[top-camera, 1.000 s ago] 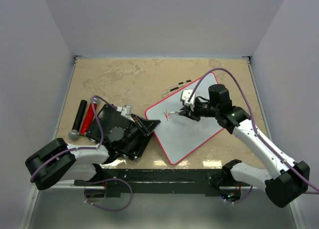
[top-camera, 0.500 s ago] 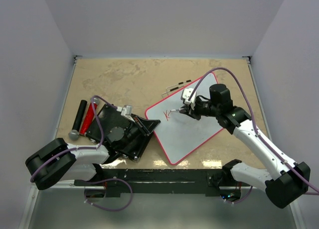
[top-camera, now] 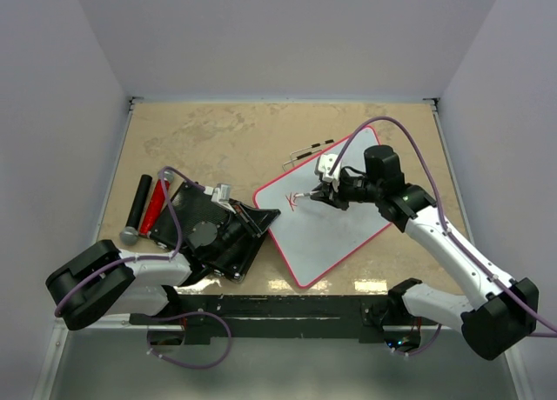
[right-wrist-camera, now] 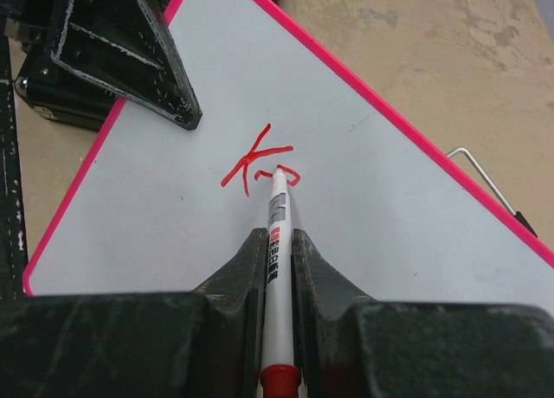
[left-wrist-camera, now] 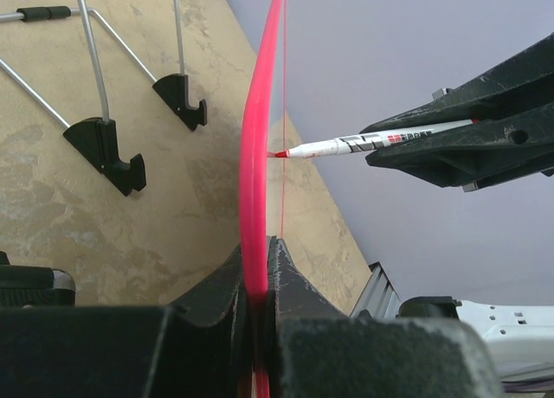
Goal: Write a sentence on the whiteboard
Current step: Pick up the sentence from the whiteboard.
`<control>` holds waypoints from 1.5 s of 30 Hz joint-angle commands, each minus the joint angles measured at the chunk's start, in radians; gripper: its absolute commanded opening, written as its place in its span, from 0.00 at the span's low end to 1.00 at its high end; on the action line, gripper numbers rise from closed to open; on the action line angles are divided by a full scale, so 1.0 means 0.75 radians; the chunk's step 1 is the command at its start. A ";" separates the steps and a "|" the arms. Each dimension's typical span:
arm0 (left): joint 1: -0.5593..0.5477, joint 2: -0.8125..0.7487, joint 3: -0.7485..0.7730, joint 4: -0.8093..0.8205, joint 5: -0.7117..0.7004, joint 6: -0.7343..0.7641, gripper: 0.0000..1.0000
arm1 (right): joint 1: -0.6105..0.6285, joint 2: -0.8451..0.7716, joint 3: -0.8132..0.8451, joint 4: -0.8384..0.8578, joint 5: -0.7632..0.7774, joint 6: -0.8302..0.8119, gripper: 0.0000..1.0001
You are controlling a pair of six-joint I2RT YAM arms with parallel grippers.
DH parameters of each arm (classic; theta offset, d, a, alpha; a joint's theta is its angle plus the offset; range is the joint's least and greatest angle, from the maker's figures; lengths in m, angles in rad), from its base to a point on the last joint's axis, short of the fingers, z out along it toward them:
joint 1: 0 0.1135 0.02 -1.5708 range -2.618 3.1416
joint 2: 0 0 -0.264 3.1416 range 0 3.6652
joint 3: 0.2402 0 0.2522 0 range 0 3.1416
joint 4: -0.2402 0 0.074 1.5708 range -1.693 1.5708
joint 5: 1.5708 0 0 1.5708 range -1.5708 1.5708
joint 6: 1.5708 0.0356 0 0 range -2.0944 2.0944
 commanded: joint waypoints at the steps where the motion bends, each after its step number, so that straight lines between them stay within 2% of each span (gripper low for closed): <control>1: -0.009 -0.001 0.046 0.108 0.029 0.110 0.00 | 0.000 0.023 0.028 -0.002 -0.052 -0.026 0.00; 8: -0.007 -0.005 0.046 0.102 0.025 0.117 0.00 | 0.000 0.023 0.032 -0.124 -0.054 -0.113 0.00; 15: -0.007 -0.005 0.046 0.102 0.023 0.117 0.00 | -0.003 -0.016 0.011 -0.149 -0.007 -0.118 0.00; 23: -0.005 -0.005 0.046 0.102 0.027 0.117 0.00 | -0.009 -0.067 -0.009 -0.061 0.130 -0.028 0.00; 30: -0.007 -0.005 0.044 0.102 0.027 0.117 0.00 | -0.025 -0.094 0.007 -0.069 0.028 -0.042 0.00; 45: -0.005 -0.003 0.040 0.113 0.029 0.117 0.00 | -0.041 -0.047 -0.007 -0.024 0.077 0.001 0.00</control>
